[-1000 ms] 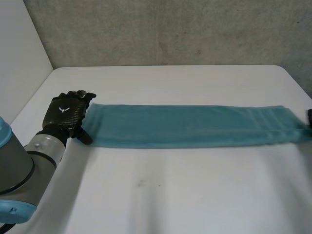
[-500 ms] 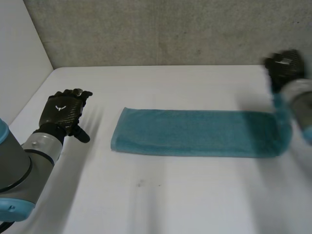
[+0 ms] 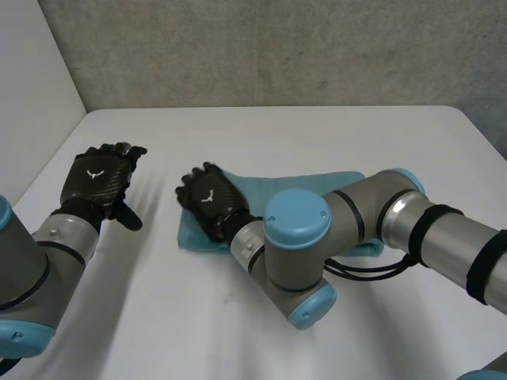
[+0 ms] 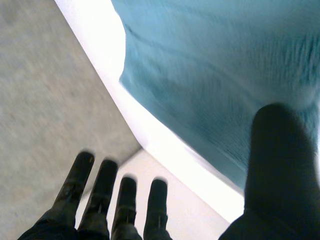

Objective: Fold the laundry

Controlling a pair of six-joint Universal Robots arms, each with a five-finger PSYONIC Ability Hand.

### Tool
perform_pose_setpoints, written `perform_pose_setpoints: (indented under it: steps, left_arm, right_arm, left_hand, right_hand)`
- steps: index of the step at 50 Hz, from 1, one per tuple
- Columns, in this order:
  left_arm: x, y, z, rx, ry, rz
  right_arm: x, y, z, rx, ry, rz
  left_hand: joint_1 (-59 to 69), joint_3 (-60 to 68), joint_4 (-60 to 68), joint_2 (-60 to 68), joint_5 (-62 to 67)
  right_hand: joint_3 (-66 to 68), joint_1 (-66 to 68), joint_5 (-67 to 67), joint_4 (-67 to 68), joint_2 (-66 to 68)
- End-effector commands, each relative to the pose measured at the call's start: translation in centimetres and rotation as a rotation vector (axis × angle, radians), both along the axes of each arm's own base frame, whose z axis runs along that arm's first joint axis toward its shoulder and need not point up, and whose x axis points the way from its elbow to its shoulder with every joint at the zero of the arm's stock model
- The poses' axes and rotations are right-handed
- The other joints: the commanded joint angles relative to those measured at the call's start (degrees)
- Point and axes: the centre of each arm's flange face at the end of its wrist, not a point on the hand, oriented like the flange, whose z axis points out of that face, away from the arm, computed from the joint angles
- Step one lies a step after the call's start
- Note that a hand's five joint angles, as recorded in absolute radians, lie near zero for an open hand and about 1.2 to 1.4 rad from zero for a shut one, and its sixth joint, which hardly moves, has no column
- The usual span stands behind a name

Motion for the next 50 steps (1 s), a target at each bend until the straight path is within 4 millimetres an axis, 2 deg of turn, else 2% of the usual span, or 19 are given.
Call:
perform_pose_setpoints:
  steps: [1, 2, 4, 5, 7, 8, 10, 11, 12, 13, 18, 21, 26, 35, 38, 39, 43, 48, 50]
  left_arm:
    - [-1.0, -0.1, 0.9, -0.037, 0.011, -0.037]
    - [-1.0, -0.1, 0.9, -0.037, 0.011, -0.037]
    - [-2.5, -0.2, 2.0, -0.073, 0.027, -0.078]
    - [-2.5, -0.2, 2.0, -0.073, 0.027, -0.078]
    - [-4.5, -0.1, 2.1, -0.083, 0.034, -0.135]
    - [-4.5, -0.1, 2.1, -0.084, 0.034, -0.135]
    - [-5.7, 0.1, 1.9, -0.084, 0.034, -0.167]
    - [-6.9, 0.3, 1.7, -0.084, 0.034, -0.201]
    - [-7.9, 0.0, 1.3, -0.081, 0.033, -0.221]
    - [-7.9, 0.0, 1.3, -0.081, 0.033, -0.221]
    - [-10.6, -1.1, -1.7, -0.012, 0.001, -0.267]
    - [-10.8, -1.6, -2.7, 0.023, -0.013, -0.267]
    - [-11.2, -2.7, -5.1, 0.109, -0.056, -0.251]
    - [-10.6, -2.8, -5.0, 0.116, -0.061, -0.219]
    - [-10.0, -2.6, -4.6, 0.111, -0.069, -0.178]
    - [-9.7, -2.4, -4.5, 0.112, -0.074, -0.163]
    - [-9.2, -1.7, -4.1, 0.116, -0.078, -0.147]
    - [-8.6, -0.4, -2.8, 0.104, -0.073, -0.149]
    - [-8.1, 0.3, -1.5, 0.086, -0.062, -0.147]
  right_arm:
    - [-4.8, -3.8, 6.5, 0.013, -0.084, -0.260]
    - [-4.8, -3.8, 6.5, 0.013, -0.084, -0.261]
    - [-8.2, -4.9, 8.2, 0.104, -0.146, -0.339]
    - [-8.2, -4.9, 8.2, 0.104, -0.146, -0.339]
    - [-11.4, -5.6, 8.7, 0.197, -0.198, -0.411]
    - [-11.4, -5.6, 8.7, 0.197, -0.198, -0.412]
    - [-15.0, -6.5, 7.2, 0.305, -0.187, -0.508]
    - [-15.0, -6.5, 7.1, 0.305, -0.186, -0.508]
    - [-16.7, -6.8, 6.2, 0.356, -0.170, -0.545]
    - [-16.7, -6.8, 6.2, 0.357, -0.170, -0.546]
    - [-21.2, -7.2, 2.3, 0.507, -0.108, -0.603]
    - [-22.0, -7.4, 1.7, 0.528, -0.108, -0.602]
    - [-23.5, -8.0, 0.1, 0.534, -0.144, -0.593]
    - [-23.8, -8.4, -1.1, 0.543, -0.153, -0.581]
    - [-23.8, -8.4, -1.7, 0.557, -0.147, -0.577]
    - [-23.8, -8.5, -1.8, 0.558, -0.148, -0.579]
    - [-24.1, -8.8, -1.8, 0.553, -0.150, -0.596]
    - [-26.5, -10.0, -0.8, 0.523, -0.165, -0.680]
    - [-27.6, -10.6, 1.8, 0.454, -0.196, -0.712]
  left_hand:
    - [-1.53, -2.49, -1.86, -1.84, -2.73]
    - [-1.53, -2.49, -1.86, -1.84, -2.73]
    - [-1.53, -2.49, -1.86, -1.84, -2.73]
    - [-1.53, -2.49, -1.86, -1.84, -2.73]
    - [-1.31, -2.28, -1.64, -1.63, -2.52]
    - [-1.31, -2.28, -1.64, -1.63, -2.51]
    - [-1.31, -2.28, -1.64, -1.63, -2.51]
    - [-1.31, -2.28, -1.64, -1.63, -2.51]
    - [-1.15, -2.11, -1.48, -1.46, -2.35]
    - [-1.14, -2.11, -1.47, -1.46, -2.35]
    - [-0.81, -1.78, -1.14, -1.13, -2.01]
    - [-0.81, -1.77, -1.14, -1.12, -2.01]
    - [-0.81, -1.77, -1.14, -1.12, -2.01]
    - [-0.81, -1.77, -1.14, -1.12, -2.01]
    - [-0.81, -1.77, -1.14, -1.12, -2.01]
    - [-0.81, -1.77, -1.14, -1.12, -2.01]
    - [-1.31, -2.28, -1.64, -1.63, -2.51]
    - [-1.53, -2.49, -1.86, -1.84, -2.73]
    - [-1.53, -2.49, -1.86, -1.84, -2.73]
  right_hand:
    - [-11.81, -8.25, -11.64, -11.77, -11.41]
    - [-11.81, -8.25, -11.64, -11.77, -11.41]
    - [-11.81, -8.25, -11.64, -11.77, -11.41]
    - [-11.81, -8.25, -11.64, -11.77, -11.41]
    - [-11.81, -8.25, -11.64, -11.77, -11.41]
    - [-11.81, -8.25, -11.64, -11.77, -11.41]
    - [-11.81, -8.25, -11.64, -11.77, -11.41]
    - [-11.81, -8.25, -11.64, -11.77, -11.41]
    - [-11.81, -8.25, -11.64, -11.77, -11.41]
    - [-11.81, -8.25, -11.64, -11.77, -11.41]
    - [-7.55, -3.99, -7.38, -7.51, -7.16]
    - [-5.84, -2.28, -5.67, -5.80, -5.44]
    - [10.94, 14.50, 11.11, 10.98, 11.33]
    - [23.43, 26.99, 23.60, 23.47, 23.83]
    - [37.56, 41.12, 37.73, 37.60, 37.95]
    - [51.71, 55.28, 51.88, 51.76, 52.11]
    - [58.19, 61.75, 58.36, 58.23, 58.59]
    - [58.19, 61.75, 58.36, 58.23, 58.59]
    - [58.19, 61.75, 58.36, 58.23, 58.59]
